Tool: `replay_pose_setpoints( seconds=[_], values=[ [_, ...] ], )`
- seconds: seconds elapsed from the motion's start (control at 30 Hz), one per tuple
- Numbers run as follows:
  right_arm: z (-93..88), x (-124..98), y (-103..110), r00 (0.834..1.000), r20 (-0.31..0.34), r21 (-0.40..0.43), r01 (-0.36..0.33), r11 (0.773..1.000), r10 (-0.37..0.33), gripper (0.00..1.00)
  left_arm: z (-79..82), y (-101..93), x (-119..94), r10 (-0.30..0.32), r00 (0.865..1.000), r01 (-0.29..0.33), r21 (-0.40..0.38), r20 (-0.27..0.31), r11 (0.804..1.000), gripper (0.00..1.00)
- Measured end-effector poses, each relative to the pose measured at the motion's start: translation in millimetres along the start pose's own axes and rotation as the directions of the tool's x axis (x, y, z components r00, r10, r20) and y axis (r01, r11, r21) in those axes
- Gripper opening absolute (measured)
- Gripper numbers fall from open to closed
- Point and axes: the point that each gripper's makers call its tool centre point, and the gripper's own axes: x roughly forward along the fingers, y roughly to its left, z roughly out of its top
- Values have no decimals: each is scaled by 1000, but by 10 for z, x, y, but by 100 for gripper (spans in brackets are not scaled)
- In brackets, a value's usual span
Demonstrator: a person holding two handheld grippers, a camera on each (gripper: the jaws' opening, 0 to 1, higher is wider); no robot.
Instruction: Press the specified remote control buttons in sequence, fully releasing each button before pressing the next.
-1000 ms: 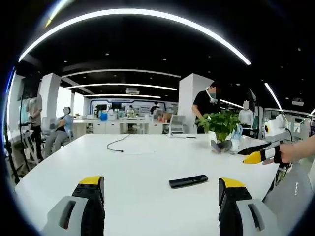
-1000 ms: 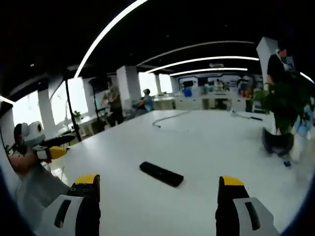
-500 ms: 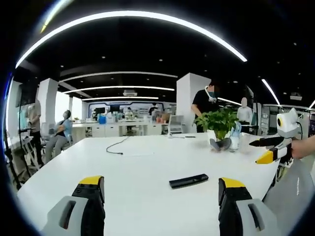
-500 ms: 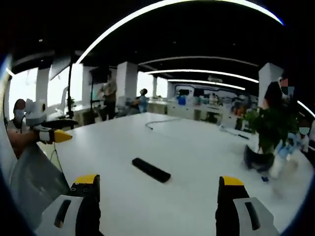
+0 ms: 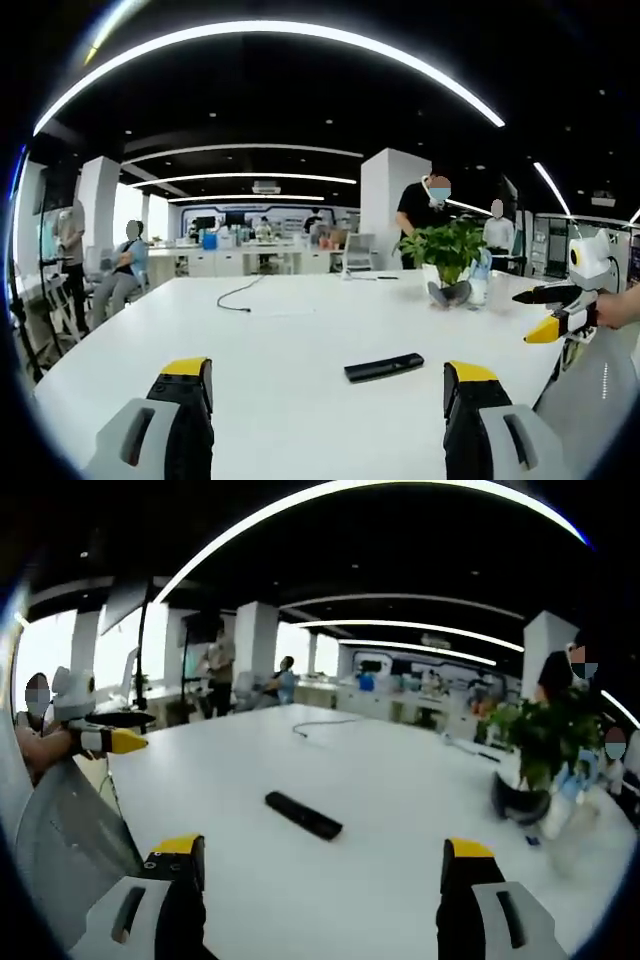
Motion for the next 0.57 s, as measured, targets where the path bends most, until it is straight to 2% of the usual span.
replay_pose_setpoints(
  seconds=[0.1, 0.3, 0.43, 0.57],
  values=[
    [-4, -14, -33, 1000, 11, 26, 4, 1000, -5, 98, 9, 6, -6, 5, 1000, -5, 1, 4, 1000, 99],
    [-31, -42, -152, 998, 9, 50, 55, 997, -55, 97, -16, 16, -5, 16, 1000, -16, 22, -7, 1000, 99],
    [-40, -42, -180, 998, 15, 80, 54, 995, -55, 97, -18, 20, -3, 20, 1000, -19, 20, -10, 1000, 99],
    [-73, -22, -172, 999, -1, 62, 46, 997, -46, 97, -22, 34, -2, 27, 1000, -27, 18, -11, 999, 99]
  ],
)
